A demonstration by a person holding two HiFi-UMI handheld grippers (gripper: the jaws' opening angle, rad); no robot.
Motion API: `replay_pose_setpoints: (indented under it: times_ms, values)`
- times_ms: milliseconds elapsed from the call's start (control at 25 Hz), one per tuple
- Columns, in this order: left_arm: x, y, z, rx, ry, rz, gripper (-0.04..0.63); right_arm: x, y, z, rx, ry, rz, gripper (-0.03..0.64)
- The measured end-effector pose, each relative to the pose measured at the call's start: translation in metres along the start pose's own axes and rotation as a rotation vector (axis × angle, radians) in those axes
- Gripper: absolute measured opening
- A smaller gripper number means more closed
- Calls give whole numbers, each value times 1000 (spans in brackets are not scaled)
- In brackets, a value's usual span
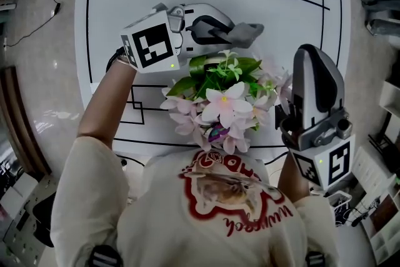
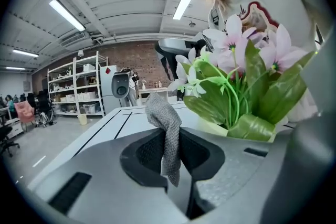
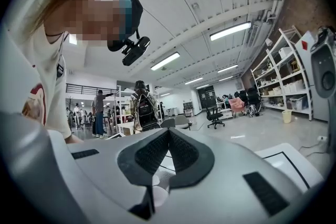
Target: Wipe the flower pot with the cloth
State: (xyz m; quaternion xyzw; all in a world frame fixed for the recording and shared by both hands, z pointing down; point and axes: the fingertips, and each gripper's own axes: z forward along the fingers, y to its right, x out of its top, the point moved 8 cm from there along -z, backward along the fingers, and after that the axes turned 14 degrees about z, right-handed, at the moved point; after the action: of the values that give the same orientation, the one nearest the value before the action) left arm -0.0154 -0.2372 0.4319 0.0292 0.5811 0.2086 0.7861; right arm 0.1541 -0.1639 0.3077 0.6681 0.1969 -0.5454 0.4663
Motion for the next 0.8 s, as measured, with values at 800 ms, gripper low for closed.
replay_pose_setpoints:
  times_ms: [800]
  values:
    - [-1,10,-4,-49,-17,-15,58,4,-4,-5,2,15,11,-2]
